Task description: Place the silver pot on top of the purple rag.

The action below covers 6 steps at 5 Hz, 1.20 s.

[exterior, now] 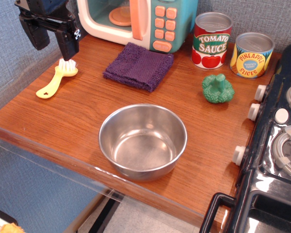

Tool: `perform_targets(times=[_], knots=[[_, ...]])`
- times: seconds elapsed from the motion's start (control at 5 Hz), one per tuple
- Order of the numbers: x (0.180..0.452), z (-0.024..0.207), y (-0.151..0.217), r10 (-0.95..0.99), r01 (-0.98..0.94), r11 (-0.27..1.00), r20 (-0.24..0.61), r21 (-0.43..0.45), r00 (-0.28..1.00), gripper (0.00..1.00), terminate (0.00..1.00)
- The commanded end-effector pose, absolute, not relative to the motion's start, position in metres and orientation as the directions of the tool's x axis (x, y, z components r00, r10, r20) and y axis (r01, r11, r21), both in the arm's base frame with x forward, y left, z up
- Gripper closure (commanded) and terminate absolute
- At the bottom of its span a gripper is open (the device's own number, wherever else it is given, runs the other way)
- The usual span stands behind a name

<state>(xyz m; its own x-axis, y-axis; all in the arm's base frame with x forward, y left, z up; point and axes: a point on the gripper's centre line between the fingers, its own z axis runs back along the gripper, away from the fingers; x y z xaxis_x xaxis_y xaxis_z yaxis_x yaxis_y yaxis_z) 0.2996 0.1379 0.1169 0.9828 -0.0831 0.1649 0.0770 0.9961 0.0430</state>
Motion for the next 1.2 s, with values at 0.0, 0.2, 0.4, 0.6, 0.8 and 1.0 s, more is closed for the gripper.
perform_targets(times=[0.0,0.2,0.4,0.6,0.8,1.0], knots=[[0.300,0.117,0.138,-0.083,0.077,0.996,0.165,0.043,0.983,0.00,0.00],[0.293,0.115,0.109,-0.146,0.142,0.989,0.165,0.036,0.975,0.00,0.00],[0.284,0.109,0.073,-0.236,0.235,0.972,0.141,0.022,0.962,0.00,0.00],[0.273,0.097,0.044,-0.298,0.300,0.954,0.104,-0.010,0.949,0.00,0.00],[0.268,0.078,0.025,-0.335,0.335,0.942,0.045,-0.015,0.941,0.00,0.00],[0.268,0.060,0.022,-0.321,0.320,0.947,-0.012,-0.022,0.947,0.00,0.00]])
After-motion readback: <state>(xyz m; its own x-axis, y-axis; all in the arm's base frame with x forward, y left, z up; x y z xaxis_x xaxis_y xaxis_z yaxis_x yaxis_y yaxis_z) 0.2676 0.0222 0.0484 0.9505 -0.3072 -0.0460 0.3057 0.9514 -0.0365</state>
